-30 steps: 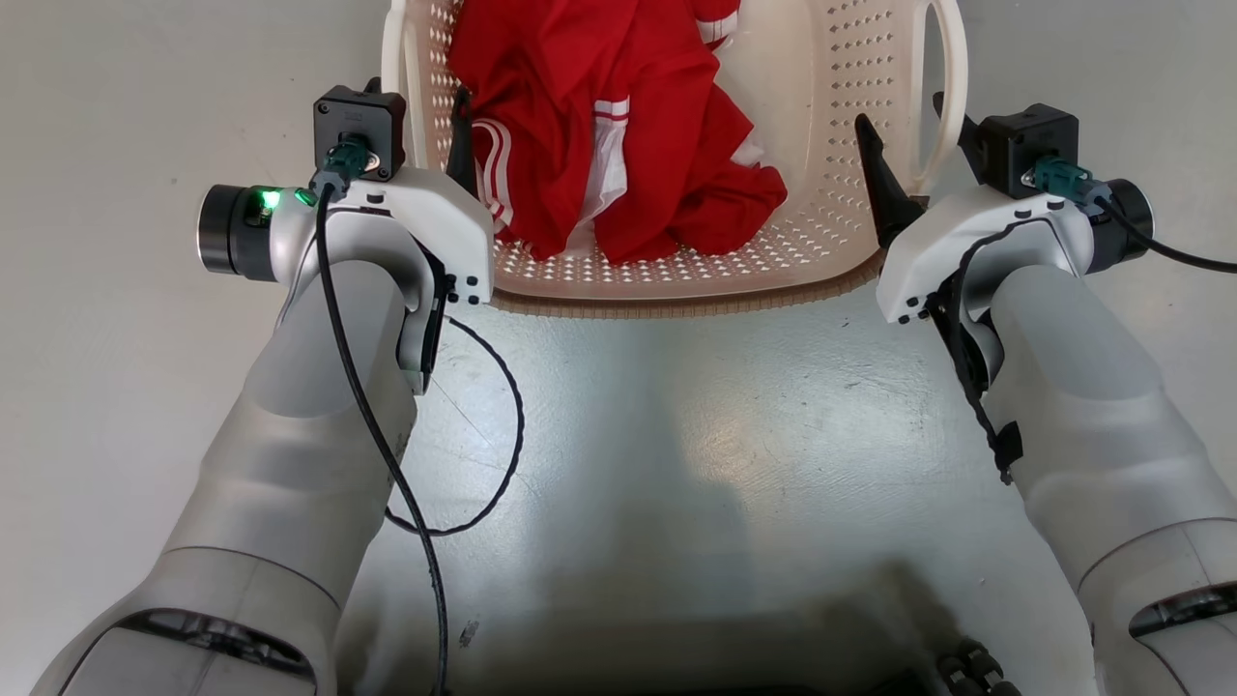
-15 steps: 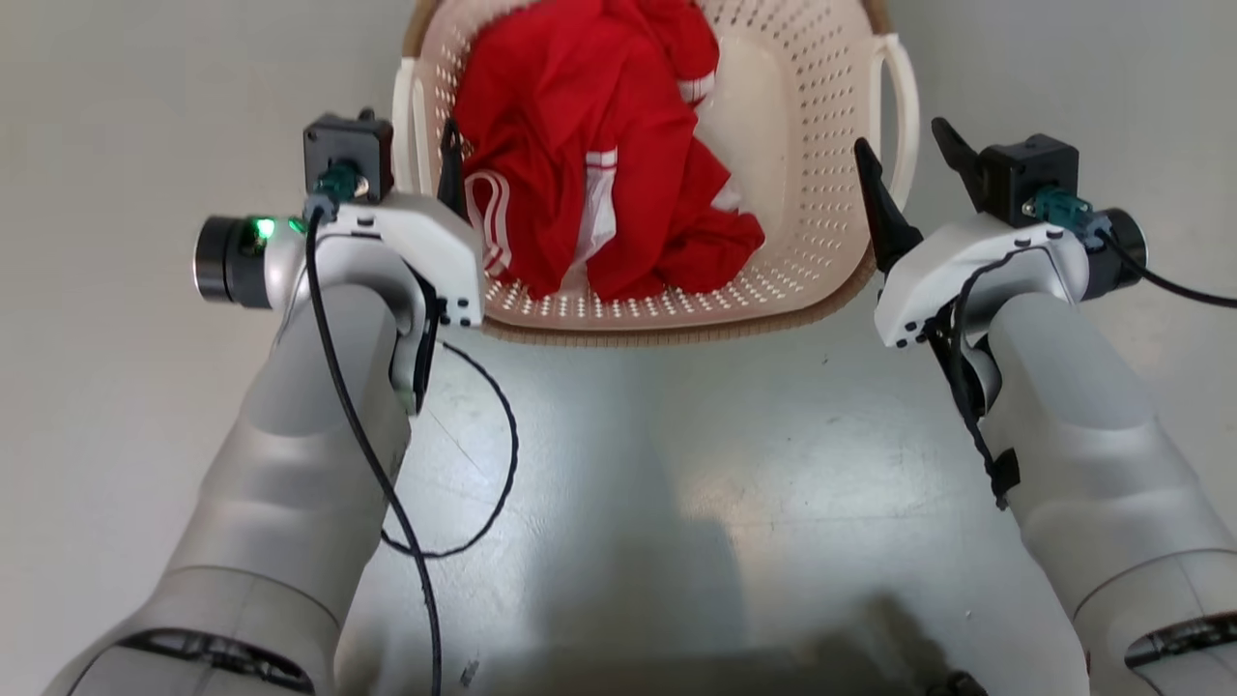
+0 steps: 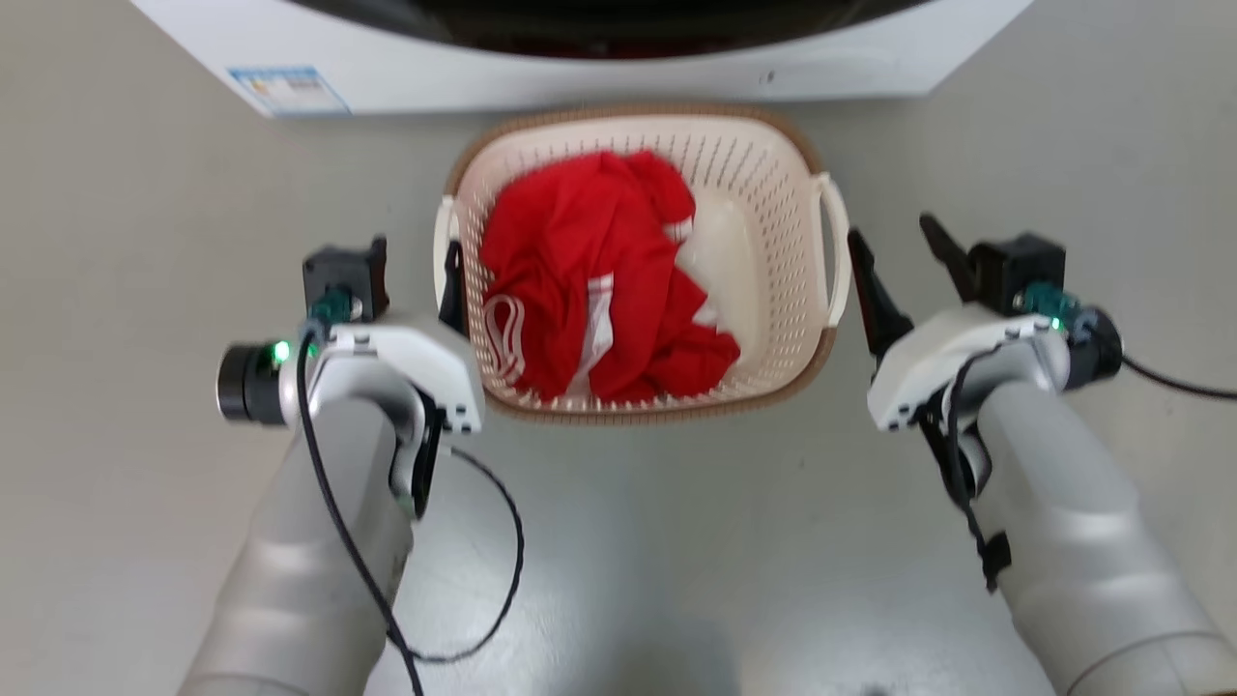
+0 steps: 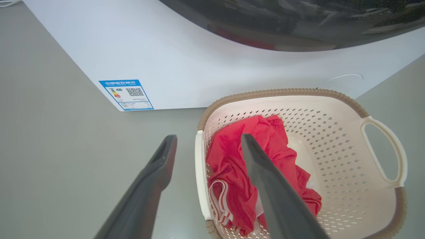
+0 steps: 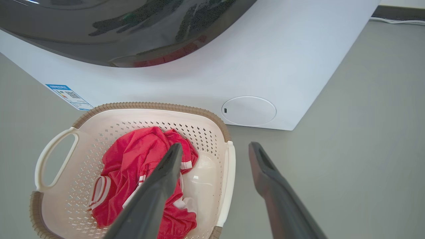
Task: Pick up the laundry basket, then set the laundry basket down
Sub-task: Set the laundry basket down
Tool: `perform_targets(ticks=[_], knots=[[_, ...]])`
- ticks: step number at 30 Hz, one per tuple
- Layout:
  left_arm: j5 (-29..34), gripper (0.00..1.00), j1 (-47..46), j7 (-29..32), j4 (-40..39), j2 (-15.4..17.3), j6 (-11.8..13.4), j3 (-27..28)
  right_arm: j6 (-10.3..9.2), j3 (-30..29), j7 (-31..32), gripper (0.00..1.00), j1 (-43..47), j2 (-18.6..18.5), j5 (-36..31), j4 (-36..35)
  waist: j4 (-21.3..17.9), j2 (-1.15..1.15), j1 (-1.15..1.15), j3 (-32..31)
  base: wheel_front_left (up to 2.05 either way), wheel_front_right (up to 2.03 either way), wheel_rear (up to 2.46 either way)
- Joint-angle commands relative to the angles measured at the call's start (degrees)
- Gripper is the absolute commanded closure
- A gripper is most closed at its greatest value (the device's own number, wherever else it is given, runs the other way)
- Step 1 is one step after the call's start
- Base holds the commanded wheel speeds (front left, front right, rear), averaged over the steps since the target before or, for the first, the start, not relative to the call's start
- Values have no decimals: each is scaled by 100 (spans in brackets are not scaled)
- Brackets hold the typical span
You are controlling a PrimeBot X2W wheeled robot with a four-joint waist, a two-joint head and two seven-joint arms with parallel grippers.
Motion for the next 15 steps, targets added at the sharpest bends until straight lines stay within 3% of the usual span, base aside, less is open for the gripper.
perform_targets(ticks=[1, 15], knots=[[30, 0, 384, -35, -185, 120, -71, 203, 34, 62, -61, 0, 373, 100, -5, -116, -36, 0, 0, -584, 0, 0, 0], [42, 0, 1739, -35, -890, 112, -244, 720, 34, -138, -61, 0, 1334, 100, -192, -362, -118, 0, 0, -2179, 0, 0, 0]])
